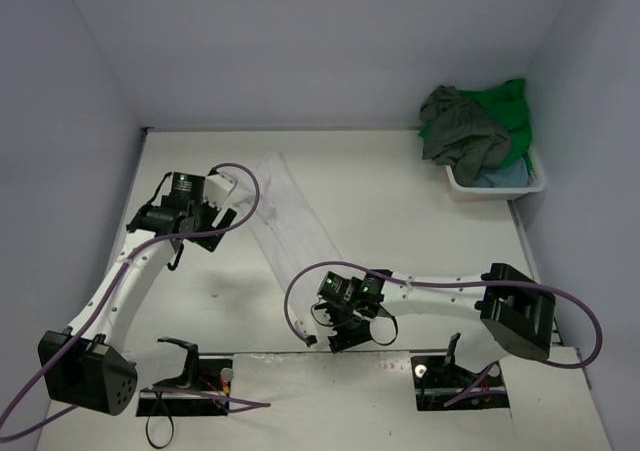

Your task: Fold and stack the t-shirts

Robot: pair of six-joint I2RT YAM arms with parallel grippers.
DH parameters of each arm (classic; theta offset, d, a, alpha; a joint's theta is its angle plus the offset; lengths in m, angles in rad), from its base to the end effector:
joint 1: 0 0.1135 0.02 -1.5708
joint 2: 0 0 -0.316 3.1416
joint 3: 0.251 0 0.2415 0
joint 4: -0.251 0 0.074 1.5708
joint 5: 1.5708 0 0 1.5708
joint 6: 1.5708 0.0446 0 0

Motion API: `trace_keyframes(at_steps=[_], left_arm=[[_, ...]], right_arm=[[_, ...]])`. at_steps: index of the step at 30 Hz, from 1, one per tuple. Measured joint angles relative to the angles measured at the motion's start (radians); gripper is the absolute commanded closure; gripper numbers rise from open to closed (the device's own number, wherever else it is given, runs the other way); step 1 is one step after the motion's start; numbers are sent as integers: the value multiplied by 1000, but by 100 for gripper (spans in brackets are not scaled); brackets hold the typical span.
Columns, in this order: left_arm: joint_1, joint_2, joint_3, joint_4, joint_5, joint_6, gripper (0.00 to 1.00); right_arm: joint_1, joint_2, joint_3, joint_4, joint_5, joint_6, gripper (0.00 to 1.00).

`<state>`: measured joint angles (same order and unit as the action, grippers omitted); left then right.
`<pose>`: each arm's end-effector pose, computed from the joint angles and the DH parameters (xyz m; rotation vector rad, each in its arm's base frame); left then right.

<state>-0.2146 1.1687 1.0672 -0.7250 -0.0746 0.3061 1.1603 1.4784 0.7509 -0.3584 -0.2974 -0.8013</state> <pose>0.2112 -0.0426 0.3531 0.5836 2.3263 0.1322 0.0917 0.2434 0.2142 -2.2756 1.4045 0.5119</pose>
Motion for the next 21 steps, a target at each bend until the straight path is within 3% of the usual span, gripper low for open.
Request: trace_keyframes(at_steps=[21], left_arm=[[0,-21,-17,20,16,-3,17]], right_arm=[[6,-34,22,15,21,34,44]])
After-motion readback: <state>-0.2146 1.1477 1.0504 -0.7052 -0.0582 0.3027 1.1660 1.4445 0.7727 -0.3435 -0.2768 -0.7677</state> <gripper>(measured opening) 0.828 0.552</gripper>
